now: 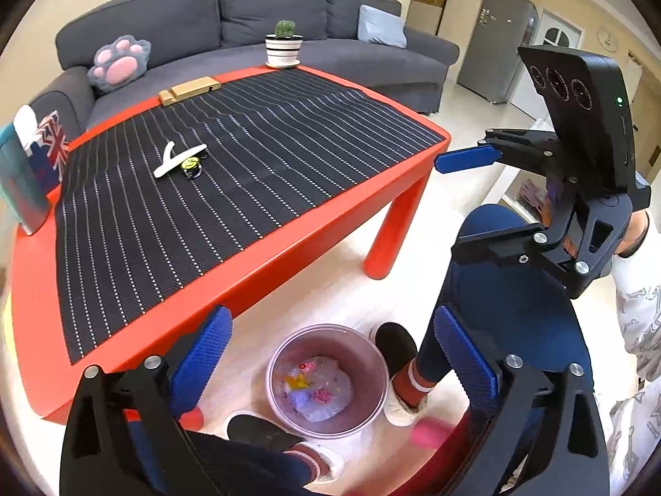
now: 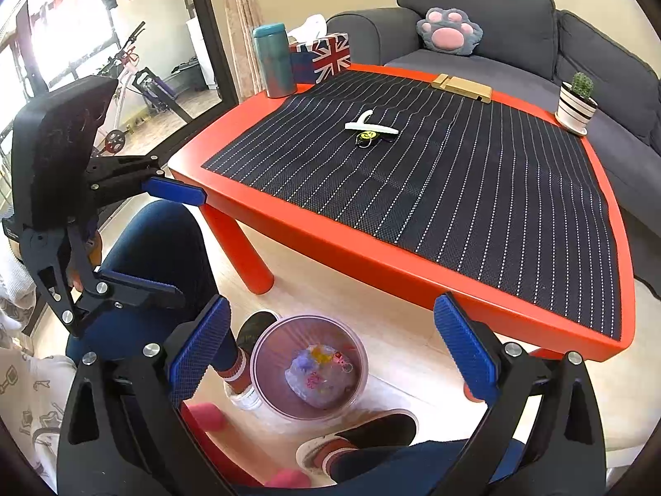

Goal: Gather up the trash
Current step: 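Lower the orange turtle over the trash bin and open the left gripper, then reach the right gripper to the yellow smiley keychain and close on it, then grasp the white plastic piece with the left gripper while the right holds the smiley keychain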

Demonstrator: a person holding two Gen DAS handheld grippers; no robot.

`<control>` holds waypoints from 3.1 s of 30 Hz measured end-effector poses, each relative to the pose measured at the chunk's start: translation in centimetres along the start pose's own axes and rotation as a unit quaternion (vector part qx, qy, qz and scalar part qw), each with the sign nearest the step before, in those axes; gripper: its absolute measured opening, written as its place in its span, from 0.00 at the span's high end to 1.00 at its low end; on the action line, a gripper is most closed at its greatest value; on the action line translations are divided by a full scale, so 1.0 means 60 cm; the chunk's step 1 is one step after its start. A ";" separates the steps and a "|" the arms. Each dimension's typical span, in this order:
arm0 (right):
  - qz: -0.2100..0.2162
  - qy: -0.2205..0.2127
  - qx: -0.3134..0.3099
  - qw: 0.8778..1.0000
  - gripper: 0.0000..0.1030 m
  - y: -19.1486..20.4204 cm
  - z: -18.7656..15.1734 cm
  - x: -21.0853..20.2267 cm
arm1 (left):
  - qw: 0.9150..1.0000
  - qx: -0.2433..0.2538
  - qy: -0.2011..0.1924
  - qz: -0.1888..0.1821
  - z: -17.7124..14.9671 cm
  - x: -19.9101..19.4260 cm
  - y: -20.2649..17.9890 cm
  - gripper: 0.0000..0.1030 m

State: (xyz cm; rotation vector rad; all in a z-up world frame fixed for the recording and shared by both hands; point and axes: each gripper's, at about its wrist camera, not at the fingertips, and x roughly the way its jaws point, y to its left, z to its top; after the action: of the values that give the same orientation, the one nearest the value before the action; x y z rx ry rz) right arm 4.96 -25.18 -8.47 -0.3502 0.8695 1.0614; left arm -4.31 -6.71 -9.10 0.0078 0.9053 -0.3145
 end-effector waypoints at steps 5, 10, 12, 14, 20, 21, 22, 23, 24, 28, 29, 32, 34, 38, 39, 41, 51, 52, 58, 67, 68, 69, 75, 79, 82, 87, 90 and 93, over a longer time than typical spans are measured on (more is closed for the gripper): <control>0.003 0.001 -0.001 1.000 0.05 0.001 -0.001 0.003 | 1.000 -0.005 0.000 0.008 -0.002 -0.001 0.006 0.08; 0.004 -0.002 -0.001 1.000 0.05 0.002 0.001 0.003 | 1.000 -0.013 -0.003 0.016 0.000 -0.005 0.014 0.08; 0.004 -0.004 -0.002 1.000 0.05 0.002 0.004 0.004 | 1.000 -0.020 -0.008 0.019 0.001 -0.009 0.021 0.08; 0.002 -0.006 -0.004 1.000 0.05 0.002 0.009 0.006 | 0.999 -0.030 -0.013 0.021 0.003 -0.014 0.030 0.08; -0.004 -0.011 -0.009 1.000 0.05 -0.004 0.037 0.015 | 0.998 -0.045 -0.030 0.045 0.015 -0.026 0.060 0.08; -0.005 -0.013 -0.010 1.000 0.05 -0.006 0.046 0.018 | 0.997 -0.046 -0.030 0.049 0.017 -0.028 0.066 0.08; -0.006 -0.013 -0.011 1.000 0.05 -0.007 0.053 0.021 | 0.997 -0.047 -0.030 0.051 0.019 -0.029 0.071 0.08; -0.006 -0.013 -0.013 1.000 0.05 -0.008 0.061 0.024 | 0.997 -0.048 -0.030 0.050 0.022 -0.030 0.078 0.08; -0.008 -0.013 -0.015 1.000 0.05 -0.009 0.070 0.028 | 0.997 -0.050 -0.030 0.054 0.025 -0.031 0.086 0.08; -0.019 -0.010 -0.025 0.999 0.05 -0.012 0.103 0.043 | 0.996 -0.055 -0.035 0.067 0.037 -0.037 0.112 0.08; -0.022 -0.008 -0.025 0.999 0.05 -0.013 0.113 0.048 | 0.995 -0.058 -0.036 0.070 0.041 -0.038 0.120 0.08; -0.025 -0.003 -0.027 0.999 0.05 -0.016 0.139 0.061 | 0.994 -0.062 -0.040 0.078 0.049 -0.040 0.137 0.08; -0.027 -0.001 -0.027 0.999 0.05 -0.019 0.160 0.071 | 0.994 -0.065 -0.039 0.084 0.055 -0.040 0.149 0.08; -0.034 0.001 -0.018 0.999 0.05 -0.027 0.200 0.089 | 0.993 -0.069 -0.037 0.093 0.061 -0.039 0.169 0.08; -0.036 0.003 -0.014 0.999 0.05 -0.029 0.210 0.095 | 0.992 -0.071 -0.037 0.096 0.062 -0.039 0.175 0.08; -0.041 0.014 -0.005 0.999 0.05 -0.034 0.235 0.111 | 0.992 -0.074 -0.038 0.098 0.065 -0.038 0.183 0.08; -0.051 0.069 0.033 0.996 0.05 -0.048 0.314 0.206 | 0.990 -0.083 -0.044 0.101 0.063 -0.037 0.210 0.08; -0.051 0.075 0.037 0.995 0.05 -0.049 0.317 0.215 | 0.990 -0.084 -0.045 0.102 0.062 -0.037 0.213 0.08; -0.045 0.119 0.071 0.989 0.05 -0.063 0.330 0.281 | 0.990 -0.090 -0.046 0.102 0.058 -0.035 0.224 0.08; -0.054 0.154 0.092 0.982 0.23 -0.073 0.337 0.338 | 0.989 -0.101 -0.050 0.100 0.045 -0.037 0.233 0.08; -0.055 0.157 0.092 0.982 0.25 -0.073 0.338 0.342 | 0.989 -0.102 -0.050 0.099 0.043 -0.038 0.234 0.08; -0.055 0.159 0.092 0.981 0.28 -0.073 0.338 0.346 | 0.989 -0.102 -0.051 0.099 0.041 -0.038 0.234 0.08; -0.071 0.171 0.092 0.978 0.49 -0.070 0.336 0.367 | 0.988 -0.109 -0.050 0.096 0.032 -0.037 0.241 0.08; -0.087 0.175 0.089 0.977 0.59 -0.069 0.336 0.375 | 0.988 -0.112 -0.049 0.093 0.029 -0.035 0.245 0.08; -0.102 0.177 0.083 0.975 0.70 -0.069 0.336 0.376 | 0.988 -0.112 -0.048 0.092 0.029 -0.034 0.244 0.08; -0.111 0.177 0.073 0.975 0.76 -0.066 0.332 0.373 | 0.989 -0.108 -0.049 0.091 0.034 -0.032 0.239 0.08; -0.109 0.174 0.069 0.976 0.76 -0.065 0.330 0.369 | 0.989 -0.104 -0.049 0.093 0.039 -0.030 0.237 0.08; -0.102 0.167 0.066 0.978 0.76 -0.064 0.330 0.358 | 0.989 -0.102 -0.048 0.095 0.045 -0.028 0.235 0.08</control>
State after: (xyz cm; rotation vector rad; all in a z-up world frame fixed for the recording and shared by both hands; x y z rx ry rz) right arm 21.65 -1.30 -12.98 -0.5036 1.1720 0.7605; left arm 0.66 6.84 -7.87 -0.1085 0.8308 -0.0438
